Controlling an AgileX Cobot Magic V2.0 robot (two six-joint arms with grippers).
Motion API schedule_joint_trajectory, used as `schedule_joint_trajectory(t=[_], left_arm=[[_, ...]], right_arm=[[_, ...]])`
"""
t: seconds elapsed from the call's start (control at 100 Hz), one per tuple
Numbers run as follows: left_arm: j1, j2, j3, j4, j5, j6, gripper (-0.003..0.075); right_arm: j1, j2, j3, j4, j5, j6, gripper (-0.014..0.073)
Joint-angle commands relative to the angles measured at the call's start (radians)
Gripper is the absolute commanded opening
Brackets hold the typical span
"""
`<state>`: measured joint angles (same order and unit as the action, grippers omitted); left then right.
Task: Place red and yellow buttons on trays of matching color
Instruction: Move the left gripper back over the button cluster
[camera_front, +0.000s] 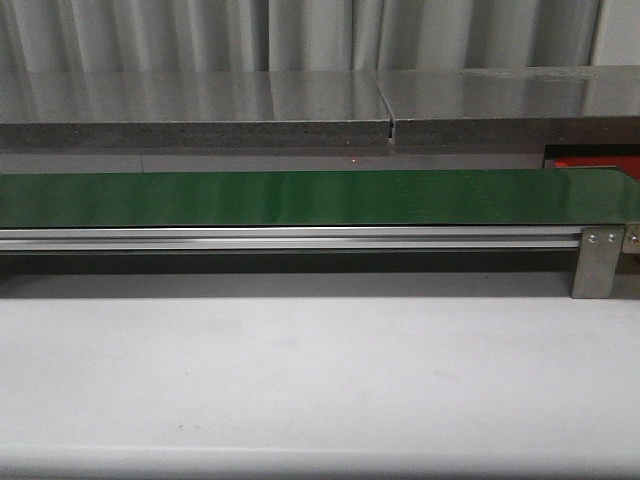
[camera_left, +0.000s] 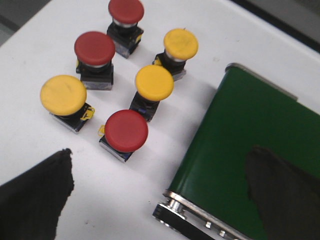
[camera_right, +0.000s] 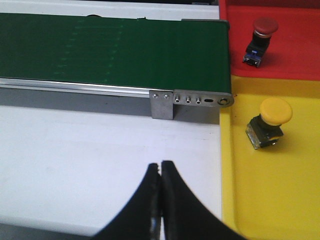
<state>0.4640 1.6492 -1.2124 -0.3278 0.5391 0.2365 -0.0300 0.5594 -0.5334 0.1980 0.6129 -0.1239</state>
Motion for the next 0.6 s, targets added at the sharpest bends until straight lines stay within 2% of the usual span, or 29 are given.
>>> schedule_joint_trajectory(t=[0.0, 0.38, 0.59], left_arm=[[0.010, 0.021, -0.052, -0.025, -0.043, -0.010, 0.0658], [0.020, 0.158, -0.111, -0.029, -0.024, -0.010, 0.0657], [0.020, 0.180, -0.114, -0.027, -0.049, -0.010, 0.0604]], right_arm=[[0.000, -0.001, -0.025, 0.010, -0.066, -0.008, -0.0067], [0.000, -0.001, -0.025, 0.010, -0.066, -0.008, -0.0067], [0.000, -0.001, -0.025, 0.010, -0.066, -0.008, -0.0067]])
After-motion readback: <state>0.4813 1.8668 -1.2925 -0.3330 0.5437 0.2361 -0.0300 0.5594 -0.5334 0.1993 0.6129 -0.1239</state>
